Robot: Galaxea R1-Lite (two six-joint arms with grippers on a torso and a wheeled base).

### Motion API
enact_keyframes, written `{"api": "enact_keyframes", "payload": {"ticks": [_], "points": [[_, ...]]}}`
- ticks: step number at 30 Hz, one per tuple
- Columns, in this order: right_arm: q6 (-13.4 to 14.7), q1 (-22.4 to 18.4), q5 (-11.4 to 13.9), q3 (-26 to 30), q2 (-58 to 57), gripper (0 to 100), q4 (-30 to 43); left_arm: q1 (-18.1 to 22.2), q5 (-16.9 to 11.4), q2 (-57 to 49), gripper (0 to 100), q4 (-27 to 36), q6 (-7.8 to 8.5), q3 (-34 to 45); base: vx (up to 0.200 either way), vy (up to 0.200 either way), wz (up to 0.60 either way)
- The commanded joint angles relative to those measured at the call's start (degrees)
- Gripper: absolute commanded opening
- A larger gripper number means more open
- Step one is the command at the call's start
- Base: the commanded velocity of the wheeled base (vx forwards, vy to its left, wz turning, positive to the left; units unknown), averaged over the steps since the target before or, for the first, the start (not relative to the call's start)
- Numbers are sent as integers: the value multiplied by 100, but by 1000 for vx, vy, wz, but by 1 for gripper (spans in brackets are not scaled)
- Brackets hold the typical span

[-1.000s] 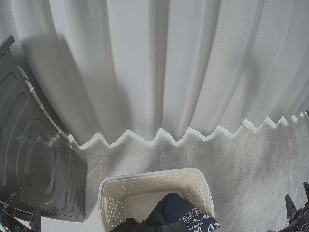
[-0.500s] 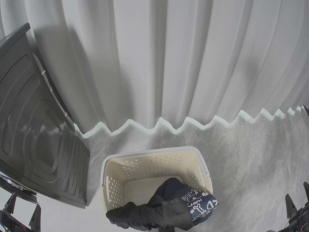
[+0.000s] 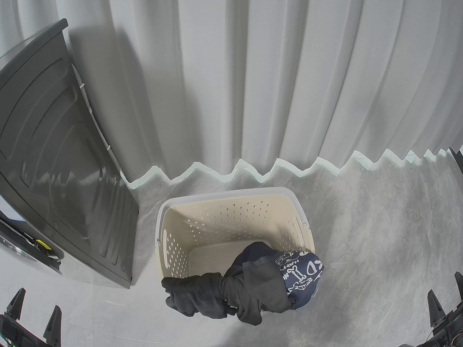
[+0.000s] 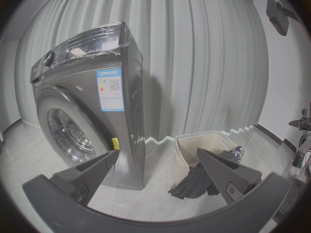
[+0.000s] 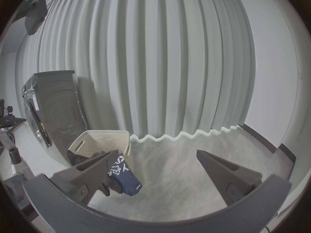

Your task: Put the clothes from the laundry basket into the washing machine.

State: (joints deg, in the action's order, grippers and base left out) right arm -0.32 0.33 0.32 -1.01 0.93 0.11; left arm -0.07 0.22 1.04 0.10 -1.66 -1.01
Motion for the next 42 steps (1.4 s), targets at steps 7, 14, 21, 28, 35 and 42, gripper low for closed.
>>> {"api": "enact_keyframes", "payload": {"ticks": [7,14,21,28,35,42], "points": [[-3,2,3,101,-93,100,-2,-1,22,-86,100,-1,-10,92,-200,0,0],[-3,2,3,101,-93,100,-2,-1,31,-86,100,-1,-10,92,-200,0,0],[-3,2,3,101,-93,100,-2,-1,40,-86,100,8,8,92,-86,0,0],[-3,2,3,101,-93,100,-2,-1,22,-86,100,8,-1,92,0,0,0],[-3,2,3,101,-93,100,-2,-1,22,-86,100,8,-19,92,0,200,0],[-3,2,3,101,-93,100,-2,-1,22,-86,100,-1,-19,92,0,200,0]]}}
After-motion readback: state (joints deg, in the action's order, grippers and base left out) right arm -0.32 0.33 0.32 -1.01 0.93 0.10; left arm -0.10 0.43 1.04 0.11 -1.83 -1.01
